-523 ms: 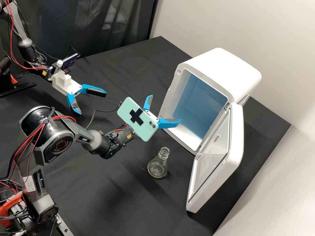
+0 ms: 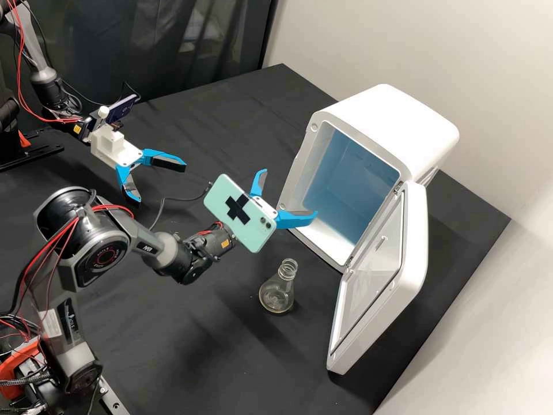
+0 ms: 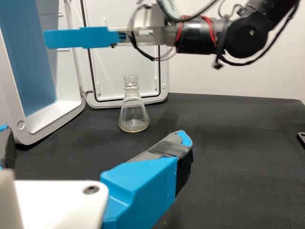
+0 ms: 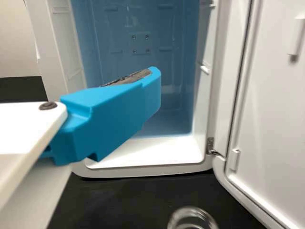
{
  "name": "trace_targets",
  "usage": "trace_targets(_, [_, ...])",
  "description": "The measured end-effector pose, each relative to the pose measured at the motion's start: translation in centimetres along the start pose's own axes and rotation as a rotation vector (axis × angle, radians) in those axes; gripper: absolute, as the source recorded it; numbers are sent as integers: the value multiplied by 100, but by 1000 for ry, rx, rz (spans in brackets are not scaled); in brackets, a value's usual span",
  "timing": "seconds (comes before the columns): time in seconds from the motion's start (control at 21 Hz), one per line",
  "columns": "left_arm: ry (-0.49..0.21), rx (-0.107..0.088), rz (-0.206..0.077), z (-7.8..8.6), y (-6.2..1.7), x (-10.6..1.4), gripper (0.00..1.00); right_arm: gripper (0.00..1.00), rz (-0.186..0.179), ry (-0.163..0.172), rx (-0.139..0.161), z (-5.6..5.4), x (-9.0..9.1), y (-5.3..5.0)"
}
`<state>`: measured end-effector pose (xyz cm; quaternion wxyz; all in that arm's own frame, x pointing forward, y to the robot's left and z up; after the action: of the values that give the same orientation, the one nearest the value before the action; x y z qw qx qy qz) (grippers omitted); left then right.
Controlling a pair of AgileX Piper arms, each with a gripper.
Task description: Place the flask in the incubator
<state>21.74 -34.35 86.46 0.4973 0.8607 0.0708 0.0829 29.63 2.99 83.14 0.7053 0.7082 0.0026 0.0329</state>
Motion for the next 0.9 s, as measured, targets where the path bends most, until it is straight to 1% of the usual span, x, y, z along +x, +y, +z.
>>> trace_targets(0.05, [0,0,0,0,0,0,100,100,0,-8,5,52,-69,3])
trace_targets(0.1, [0,0,1,3,2,-5,100,100,1,-11,-3,93,-142,7])
trace_targets(0.14, [0,0,0,9,-2,-21,100,100,7,-16,-5,123,-200,15])
trace_targets(0.24, [-3,4,8,21,19,-34,100,100,8,-27,-11,201,-316,2])
trace_targets(0.33, [-2,8,16,21,38,-41,100,100,-13,-28,-22,254,-406,-31])
trace_targets(0.43, [3,7,16,18,38,-60,100,100,-36,-39,-23,321,-457,-87])
trace_targets(0.48, [-1,9,15,18,34,-68,100,100,-47,-53,-20,365,-466,-121])
trace_targets(0.57, [-2,10,17,18,38,-74,100,100,-80,-97,-11,474,-469,-201])
trace_targets(0.62, [-5,12,20,22,44,-75,100,100,-81,-98,-25,507,-459,-231])
trace_targets(0.76, [-7,13,21,25,46,-76,100,100,-60,-97,-54,588,-396,-261])
trace_targets(0.81, [-8,16,25,25,57,-81,100,100,-47,-106,-58,621,-365,-267])
trace_targets(0.86, [-8,18,29,25,66,-85,100,100,-36,-110,-71,649,-333,-270])
trace_targets(0.9, [-4,17,29,18,65,-91,100,100,-29,-116,-77,674,-310,-277])
